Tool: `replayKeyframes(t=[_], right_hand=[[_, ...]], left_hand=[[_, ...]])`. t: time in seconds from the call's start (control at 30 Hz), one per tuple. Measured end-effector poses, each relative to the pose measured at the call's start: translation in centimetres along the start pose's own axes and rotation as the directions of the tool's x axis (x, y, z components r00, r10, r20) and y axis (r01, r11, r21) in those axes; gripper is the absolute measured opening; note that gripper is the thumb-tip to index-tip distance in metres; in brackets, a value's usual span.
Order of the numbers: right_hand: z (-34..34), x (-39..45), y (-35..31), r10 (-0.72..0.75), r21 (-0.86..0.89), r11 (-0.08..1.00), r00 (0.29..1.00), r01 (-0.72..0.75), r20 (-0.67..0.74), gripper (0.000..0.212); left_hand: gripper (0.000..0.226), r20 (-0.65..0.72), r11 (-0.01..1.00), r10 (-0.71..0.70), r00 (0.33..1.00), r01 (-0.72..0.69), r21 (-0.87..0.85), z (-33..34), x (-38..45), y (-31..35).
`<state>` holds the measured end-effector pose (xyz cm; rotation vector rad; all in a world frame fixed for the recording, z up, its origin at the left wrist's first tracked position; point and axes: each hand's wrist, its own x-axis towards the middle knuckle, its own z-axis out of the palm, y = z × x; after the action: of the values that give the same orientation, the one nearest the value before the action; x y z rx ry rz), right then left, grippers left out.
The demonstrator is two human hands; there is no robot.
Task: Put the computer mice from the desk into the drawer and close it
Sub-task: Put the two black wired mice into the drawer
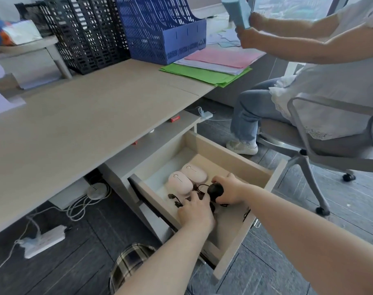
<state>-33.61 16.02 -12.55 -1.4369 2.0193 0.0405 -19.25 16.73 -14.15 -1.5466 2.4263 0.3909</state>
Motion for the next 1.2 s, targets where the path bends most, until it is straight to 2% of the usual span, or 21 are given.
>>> replayKeyframes(t=[0.17, 0.27, 0.43, 0.67, 0.83, 0.93, 1.0, 1.07, 1.13, 1.2], right_hand=[[0.0, 0.7, 0.2, -0.009, -0.035, 0.999, 1.0, 0.01, 0.005, 0.06], [0.2, 1.2, 0.3, -0.01, -0.043, 0.999, 1.0, 0.009, -0.018, 0.062], [0.9, 1.9, 0.3, -0.039, -0.065, 0.997, 0.999, 0.037, -0.022, 0.06], [1.1, 1.4, 0.1, -0.068, -0.28, 0.959, 0.996, 0.047, -0.064, 0.066], [0.0, -0.3, -0.6, -0.072, -0.225, 0.974, 0.985, 0.035, -0.158, 0.047], [-0.7, -1.9, -0.8, -0.065, -0.148, 0.989, 0.936, 0.014, -0.345, 0.033], [-0.9, -2.9, -0.5, -0.03, -0.125, 0.991, 0.849, -0.042, -0.527, 0.031], [-1.0, -3.6, -0.3, 0.036, -0.107, 0.985, 0.757, -0.139, -0.653, 0.029], [-1.2, -4.4, -0.5, 0.2, 0.03, 0.971, 0.732, -0.239, -0.651, 0.031], [-1.1, -5.0, -0.6, 0.362, 0.211, 0.932, 0.743, -0.295, -0.563, 0.041]], left_hand=[[0.054, 0.08, 0.998, 0.009, 0.997, -0.005, -0.062, -0.1, 0.5, 0.3], [0.045, 0.108, 0.993, 0.039, 0.993, -0.027, -0.113, -0.5, 0.8, 0.3], [0.04, 0.089, 0.995, 0.063, 0.994, -0.056, -0.079, -0.3, 1.3, 0.0], [0.04, 0.091, 0.996, 0.053, 0.994, -0.047, -0.074, -0.6, 1.3, -0.4], [0.04, 0.028, 0.997, 0.068, 0.997, -0.067, -0.049, -2.2, 0.8, -0.8], [0.037, -0.042, 0.997, 0.063, 0.997, -0.065, -0.048, -4.4, 0.6, -1.0], [0.035, -0.112, 0.997, 0.067, 0.991, -0.071, -0.035, -6.2, 0.6, -1.3], [0.036, -0.177, 0.997, 0.073, 0.982, -0.079, -0.023, -8.0, 0.6, -1.6], [0.035, -0.234, 0.997, 0.078, 0.969, -0.082, -0.011, -9.7, 0.6, -2.0], [0.034, -0.32, 0.996, 0.089, 0.943, -0.086, 0.022, -11.2, 0.7, -2.6]])
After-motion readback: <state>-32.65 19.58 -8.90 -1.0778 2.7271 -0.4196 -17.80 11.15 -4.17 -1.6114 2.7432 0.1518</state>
